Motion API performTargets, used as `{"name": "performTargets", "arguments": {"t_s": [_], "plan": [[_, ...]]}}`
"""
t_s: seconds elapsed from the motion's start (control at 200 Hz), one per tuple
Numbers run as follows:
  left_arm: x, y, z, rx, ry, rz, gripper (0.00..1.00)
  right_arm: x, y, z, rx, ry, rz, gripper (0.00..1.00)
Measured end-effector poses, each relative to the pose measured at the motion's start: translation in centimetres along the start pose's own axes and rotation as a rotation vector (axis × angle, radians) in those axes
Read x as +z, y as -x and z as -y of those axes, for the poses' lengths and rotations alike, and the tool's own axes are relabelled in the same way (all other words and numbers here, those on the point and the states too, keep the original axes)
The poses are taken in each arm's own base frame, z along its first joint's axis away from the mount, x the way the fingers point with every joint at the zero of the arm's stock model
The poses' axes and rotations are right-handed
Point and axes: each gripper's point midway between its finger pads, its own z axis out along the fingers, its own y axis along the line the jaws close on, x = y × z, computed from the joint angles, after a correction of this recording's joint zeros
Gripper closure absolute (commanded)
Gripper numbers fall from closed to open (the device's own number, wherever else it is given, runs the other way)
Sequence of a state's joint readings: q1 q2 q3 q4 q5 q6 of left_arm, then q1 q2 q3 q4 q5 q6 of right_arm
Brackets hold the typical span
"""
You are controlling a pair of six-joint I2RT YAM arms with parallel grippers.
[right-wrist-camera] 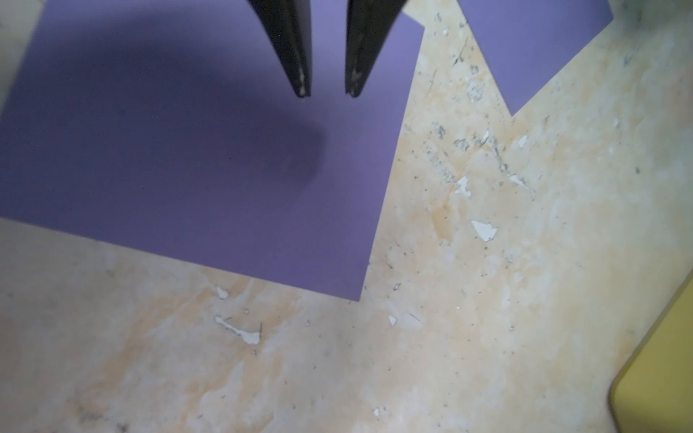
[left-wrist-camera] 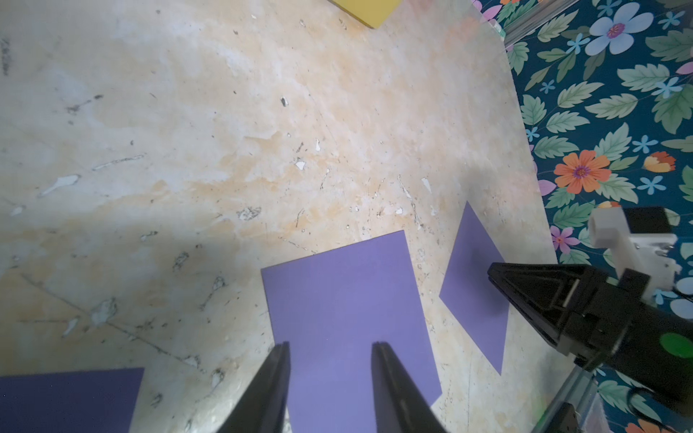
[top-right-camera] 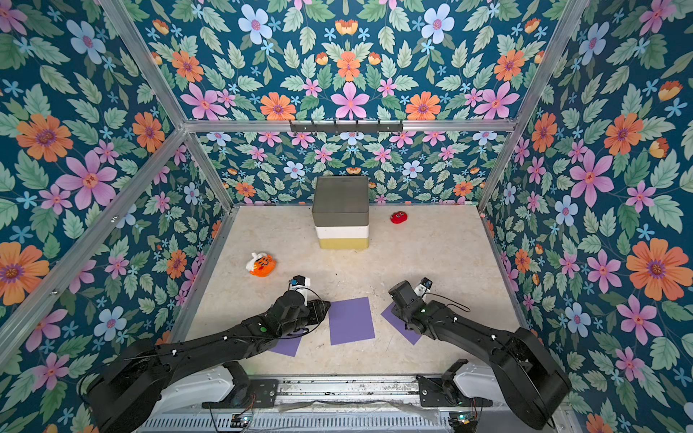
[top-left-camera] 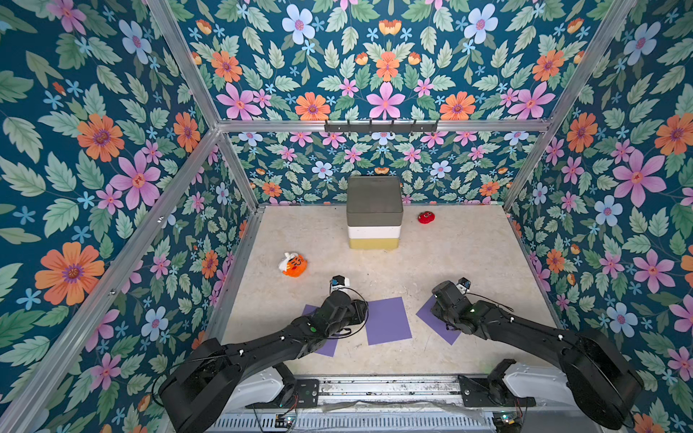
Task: Fold the square paper diagonally
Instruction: Move the paper to the center of the board.
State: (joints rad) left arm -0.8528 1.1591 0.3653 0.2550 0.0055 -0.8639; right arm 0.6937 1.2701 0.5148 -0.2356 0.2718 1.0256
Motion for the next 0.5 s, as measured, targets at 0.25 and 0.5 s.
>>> {"name": "performTargets", "arguments": {"t_s": [0.25, 0.5], "plan": [[0.3, -0.3, 0.3, 0.015, -0.010, -0.019, 0.60, 1.6, 0.9, 1.2, 0.019, -0.077, 0.016, 0.81], [0.4, 0.1, 1.3, 0.043, -0.035, -0.019, 0.62, 2.7, 4.1, 2.6, 0.081, -0.085, 0.086, 0.81]]}}
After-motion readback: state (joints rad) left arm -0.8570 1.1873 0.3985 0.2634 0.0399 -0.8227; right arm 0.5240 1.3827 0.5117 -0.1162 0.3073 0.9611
